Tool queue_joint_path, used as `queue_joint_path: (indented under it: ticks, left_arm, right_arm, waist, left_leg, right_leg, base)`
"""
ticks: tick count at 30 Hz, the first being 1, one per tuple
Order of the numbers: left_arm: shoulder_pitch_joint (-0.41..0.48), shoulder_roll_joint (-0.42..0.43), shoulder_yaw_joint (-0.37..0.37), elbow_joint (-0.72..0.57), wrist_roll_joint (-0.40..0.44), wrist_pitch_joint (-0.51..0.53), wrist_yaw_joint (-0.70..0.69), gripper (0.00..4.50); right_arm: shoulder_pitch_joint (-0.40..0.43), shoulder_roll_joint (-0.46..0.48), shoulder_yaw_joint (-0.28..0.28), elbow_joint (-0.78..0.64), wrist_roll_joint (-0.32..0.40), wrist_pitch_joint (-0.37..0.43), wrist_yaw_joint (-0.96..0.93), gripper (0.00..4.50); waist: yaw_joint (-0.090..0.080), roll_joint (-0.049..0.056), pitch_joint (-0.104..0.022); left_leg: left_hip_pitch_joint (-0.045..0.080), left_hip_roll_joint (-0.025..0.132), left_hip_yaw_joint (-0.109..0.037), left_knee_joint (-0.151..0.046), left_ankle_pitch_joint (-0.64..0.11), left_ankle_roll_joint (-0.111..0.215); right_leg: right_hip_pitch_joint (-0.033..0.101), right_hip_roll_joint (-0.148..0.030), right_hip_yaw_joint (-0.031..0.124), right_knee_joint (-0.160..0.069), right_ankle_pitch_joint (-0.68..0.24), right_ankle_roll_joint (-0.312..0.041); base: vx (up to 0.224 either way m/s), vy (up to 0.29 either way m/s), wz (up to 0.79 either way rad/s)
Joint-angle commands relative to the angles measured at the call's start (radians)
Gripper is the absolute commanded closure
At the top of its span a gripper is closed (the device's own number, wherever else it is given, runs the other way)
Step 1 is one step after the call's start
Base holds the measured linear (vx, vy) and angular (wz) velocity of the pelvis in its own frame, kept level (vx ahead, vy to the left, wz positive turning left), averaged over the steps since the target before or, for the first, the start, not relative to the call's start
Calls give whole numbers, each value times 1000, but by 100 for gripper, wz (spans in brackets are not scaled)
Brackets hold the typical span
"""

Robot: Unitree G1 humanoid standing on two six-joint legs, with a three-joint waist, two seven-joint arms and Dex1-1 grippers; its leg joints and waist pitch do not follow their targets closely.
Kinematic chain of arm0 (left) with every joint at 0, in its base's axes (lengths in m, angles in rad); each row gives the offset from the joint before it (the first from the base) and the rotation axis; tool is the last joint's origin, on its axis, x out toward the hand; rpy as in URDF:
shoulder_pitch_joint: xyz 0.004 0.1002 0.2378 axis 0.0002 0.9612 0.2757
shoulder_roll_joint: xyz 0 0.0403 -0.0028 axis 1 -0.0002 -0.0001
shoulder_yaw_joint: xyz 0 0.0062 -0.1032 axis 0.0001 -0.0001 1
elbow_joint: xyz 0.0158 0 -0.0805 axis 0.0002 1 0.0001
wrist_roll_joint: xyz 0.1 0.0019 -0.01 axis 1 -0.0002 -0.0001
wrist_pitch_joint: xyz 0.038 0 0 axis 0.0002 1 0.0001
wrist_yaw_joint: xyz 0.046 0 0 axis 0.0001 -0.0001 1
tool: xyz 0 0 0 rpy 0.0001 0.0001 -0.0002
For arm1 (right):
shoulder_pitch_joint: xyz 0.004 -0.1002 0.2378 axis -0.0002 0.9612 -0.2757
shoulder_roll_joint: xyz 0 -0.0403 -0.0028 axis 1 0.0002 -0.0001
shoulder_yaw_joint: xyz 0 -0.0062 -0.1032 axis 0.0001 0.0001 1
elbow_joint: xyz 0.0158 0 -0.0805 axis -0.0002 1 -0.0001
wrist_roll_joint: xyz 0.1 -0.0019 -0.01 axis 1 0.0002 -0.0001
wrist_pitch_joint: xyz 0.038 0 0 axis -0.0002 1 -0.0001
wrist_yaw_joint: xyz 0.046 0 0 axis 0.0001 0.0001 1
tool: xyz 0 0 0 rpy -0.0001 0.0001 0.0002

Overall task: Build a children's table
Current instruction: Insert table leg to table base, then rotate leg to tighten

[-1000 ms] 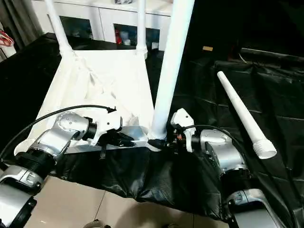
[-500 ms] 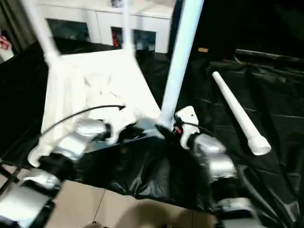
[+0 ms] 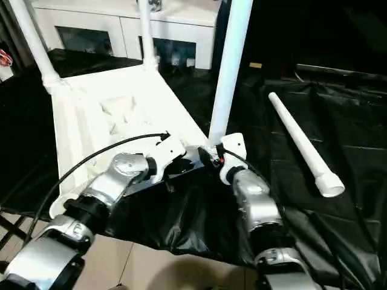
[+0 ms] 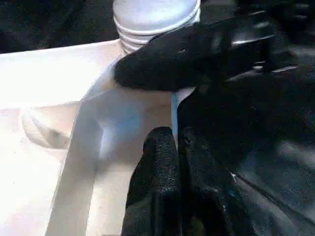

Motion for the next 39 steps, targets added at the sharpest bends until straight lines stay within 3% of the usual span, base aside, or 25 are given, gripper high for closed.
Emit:
queue_joint_path:
  ticks: [1,3,4,8,14,18,22,24,27,32,35,38,39]
  left_arm:
    - [21,14,-35,-44,-58,-59,-118,450]
    - [26,33,-37,-50,-62,-67,-147,450]
    - [28,46,-37,-51,-66,-73,-169,450]
    - [42,103,-42,-85,-91,-80,-310,450]
    - [37,151,-58,-108,-119,-81,-432,450]
    - [29,167,-65,-96,-114,-94,-464,450]
    - [28,177,-61,-90,-110,-99,-474,450]
    - [28,181,-58,-91,-114,-95,-475,450]
    - [24,173,-47,-76,-117,-96,-453,450]
    - [12,129,-26,-48,-109,-88,-348,450]
    - [-19,74,-3,7,-73,-62,-177,450]
    - [-40,24,9,38,-57,-40,-74,450]
    - [-49,0,11,49,-50,-30,-31,450]
  right_arm:
    - [9,-39,38,-22,15,-2,112,45]
    - [15,-63,42,-28,20,-3,157,45]
    - [17,-79,45,-32,25,-1,191,45]
    - [39,-159,77,-76,52,2,408,45]
    - [45,-221,123,-123,89,18,593,45]
    - [41,-238,141,-128,91,15,651,81]
    - [43,-241,148,-136,94,18,685,123]
    - [48,-242,154,-146,101,26,697,129]
    - [56,-235,155,-146,106,28,696,160]
    - [68,-190,114,-126,119,34,613,169]
    - [56,-113,57,-67,103,2,409,171]
    - [52,-58,34,-38,85,1,265,171]
    - [51,-35,32,-28,72,-3,210,172]
  waist:
    - [1,-18,-71]
    - [0,-17,-71]
    - [3,-12,-72]
    - [1,-11,-71]
    - [8,-7,-70]
    - [12,-11,-70]
    - [14,-22,-70]
    - [15,-21,-69]
    - [15,-18,-69]
    - [18,-19,-67]
    - [15,-15,-63]
    - [9,-21,-65]
    - [8,-13,-64]
  left_leg:
    - [-3,21,4,-66,-131,95]
    - [-11,20,4,-65,-112,109]
    - [-7,20,5,-64,-113,109]
    - [-8,22,4,-64,-126,114]
    - [-4,27,7,-64,-149,112]
    - [-4,27,7,-65,-157,102]
    - [-6,26,7,-65,-147,96]
    - [-7,27,6,-66,-143,94]
    - [-7,26,6,-66,-139,91]
    - [-5,24,4,-68,-157,75]
    - [-4,21,3,-70,-180,54]
    - [-5,17,3,-71,-170,41]
    - [-6,17,1,-72,-177,43]
  right_leg:
    - [60,-48,55,-70,-258,-182]
    - [66,-46,55,-61,-222,-195]
    - [64,-46,55,-62,-219,-198]
    - [66,-46,56,-58,-197,-217]
    - [65,-43,57,-56,-182,-238]
    - [65,-45,57,-56,-200,-237]
    - [65,-47,58,-57,-230,-218]
    - [65,-46,58,-58,-239,-211]
    - [64,-47,58,-58,-244,-205]
    - [62,-48,59,-65,-281,-191]
    - [59,-49,58,-75,-355,-162]
    - [61,-47,56,-79,-384,-141]
    - [60,-47,55,-82,-397,-135]
  base:
    - [0,0,0]
    - [0,0,0]
    - [0,0,0]
    - [0,0,0]
    - [0,0,0]
    - [0,0,0]
    - [0,0,0]
    - [0,0,0]
    - [0,0,0]
    - [0,0,0]
    - [0,0,0]
    - [0,0,0]
    - [0,0,0]
